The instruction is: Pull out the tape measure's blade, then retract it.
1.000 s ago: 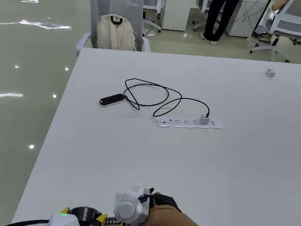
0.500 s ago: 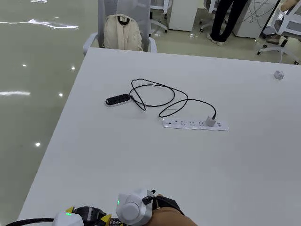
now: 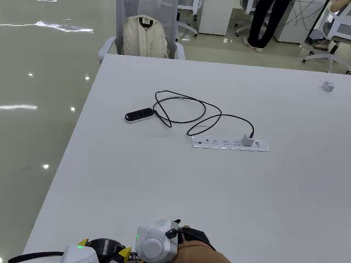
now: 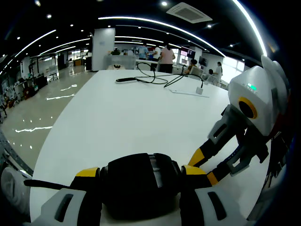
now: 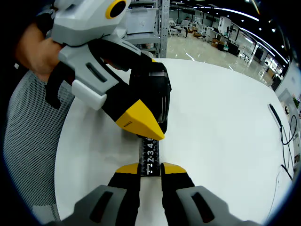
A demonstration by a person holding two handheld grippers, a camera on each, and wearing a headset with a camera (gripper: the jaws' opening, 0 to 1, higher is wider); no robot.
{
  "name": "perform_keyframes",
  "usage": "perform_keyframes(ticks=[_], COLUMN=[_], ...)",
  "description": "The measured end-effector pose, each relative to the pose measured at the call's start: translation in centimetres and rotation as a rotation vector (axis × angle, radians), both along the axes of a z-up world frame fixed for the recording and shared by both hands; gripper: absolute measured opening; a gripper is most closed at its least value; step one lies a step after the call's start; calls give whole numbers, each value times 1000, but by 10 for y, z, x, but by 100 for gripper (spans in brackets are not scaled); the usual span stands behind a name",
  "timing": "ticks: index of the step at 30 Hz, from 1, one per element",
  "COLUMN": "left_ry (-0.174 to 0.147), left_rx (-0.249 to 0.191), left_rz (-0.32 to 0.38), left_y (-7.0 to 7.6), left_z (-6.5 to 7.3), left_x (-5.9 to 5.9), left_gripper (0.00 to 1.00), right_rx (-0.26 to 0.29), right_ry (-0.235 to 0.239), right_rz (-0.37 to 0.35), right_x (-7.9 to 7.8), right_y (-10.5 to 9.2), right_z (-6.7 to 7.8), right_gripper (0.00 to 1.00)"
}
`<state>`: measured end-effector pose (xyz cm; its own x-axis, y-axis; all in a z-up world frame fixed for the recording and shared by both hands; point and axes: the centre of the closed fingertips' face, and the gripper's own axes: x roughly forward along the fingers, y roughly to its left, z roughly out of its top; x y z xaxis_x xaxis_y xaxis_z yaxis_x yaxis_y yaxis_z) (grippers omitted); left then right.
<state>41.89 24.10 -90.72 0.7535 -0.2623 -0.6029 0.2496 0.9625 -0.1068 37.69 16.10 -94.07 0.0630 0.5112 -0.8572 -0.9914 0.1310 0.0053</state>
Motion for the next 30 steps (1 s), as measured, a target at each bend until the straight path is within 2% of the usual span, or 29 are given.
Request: perform_keyframes(ticks=[1, 3, 6, 11, 17, 25, 30], left_ry=[0, -1, -3, -3, -3, -3, -2], left_rx=[-1, 2, 0, -14, -20, -25, -25], left_rz=[0, -5, -6, -10, -17, -18, -18], left_y=[0, -1, 0, 0, 0, 0, 0], left_z=[0, 0, 0, 0, 1, 1, 1], left_x=[0, 0, -1, 0, 0, -1, 0], left_gripper=[64, 64, 64, 64, 64, 64, 64], right_rx=[3, 3, 3, 41, 57, 100, 105], right_ry=[-5, 18, 18, 42, 24, 27, 30], right_rz=[1, -33, -24, -51, -38, -37, -44], right_x=[0, 0, 0, 0, 0, 2, 3], right_y=[-1, 1, 2, 9, 28, 34, 36], right_z=[0, 0, 0, 2, 3, 4, 3], right_gripper=[17, 16, 15, 15, 15, 15, 15])
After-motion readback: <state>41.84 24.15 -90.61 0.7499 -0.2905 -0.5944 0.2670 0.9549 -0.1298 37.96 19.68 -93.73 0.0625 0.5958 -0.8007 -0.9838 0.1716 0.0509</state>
